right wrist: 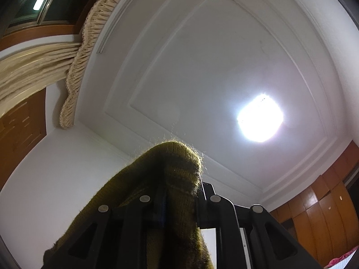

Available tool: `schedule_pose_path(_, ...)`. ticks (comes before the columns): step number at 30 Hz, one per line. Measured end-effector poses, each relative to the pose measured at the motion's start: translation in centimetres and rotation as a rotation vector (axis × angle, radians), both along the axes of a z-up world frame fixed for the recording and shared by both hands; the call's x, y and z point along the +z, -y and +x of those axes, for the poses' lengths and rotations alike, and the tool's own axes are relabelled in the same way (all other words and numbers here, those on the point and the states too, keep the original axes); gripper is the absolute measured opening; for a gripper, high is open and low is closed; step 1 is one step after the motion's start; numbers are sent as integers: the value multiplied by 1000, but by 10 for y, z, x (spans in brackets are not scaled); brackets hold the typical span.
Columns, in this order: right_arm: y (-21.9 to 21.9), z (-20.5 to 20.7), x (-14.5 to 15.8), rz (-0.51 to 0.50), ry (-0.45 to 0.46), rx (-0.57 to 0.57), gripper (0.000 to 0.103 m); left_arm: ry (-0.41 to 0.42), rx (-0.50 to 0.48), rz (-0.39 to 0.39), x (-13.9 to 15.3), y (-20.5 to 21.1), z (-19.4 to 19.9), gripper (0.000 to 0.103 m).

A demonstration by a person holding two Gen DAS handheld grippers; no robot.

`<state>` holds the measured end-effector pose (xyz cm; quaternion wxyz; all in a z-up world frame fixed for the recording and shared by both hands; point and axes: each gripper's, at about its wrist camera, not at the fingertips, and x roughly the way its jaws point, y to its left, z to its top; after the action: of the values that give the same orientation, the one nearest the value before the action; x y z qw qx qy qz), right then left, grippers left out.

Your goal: Fold clothes

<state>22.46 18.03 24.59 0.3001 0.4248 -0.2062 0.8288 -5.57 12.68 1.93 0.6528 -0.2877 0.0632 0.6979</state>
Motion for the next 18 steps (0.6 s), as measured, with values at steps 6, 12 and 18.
schedule_pose_path(6, -7, -1, -7, -8, 14, -13, 18, 6, -66, -89, -18, -26, 12, 38)
schedule_pose_path(12, -19, -5, -12, -36, 46, -64, 18, 1, 87, -124, -25, -8, 2, 19)
schedule_pose_path(18, -41, -17, -18, -95, 85, -161, 18, 5, 386, -55, -1, 53, -15, 18)
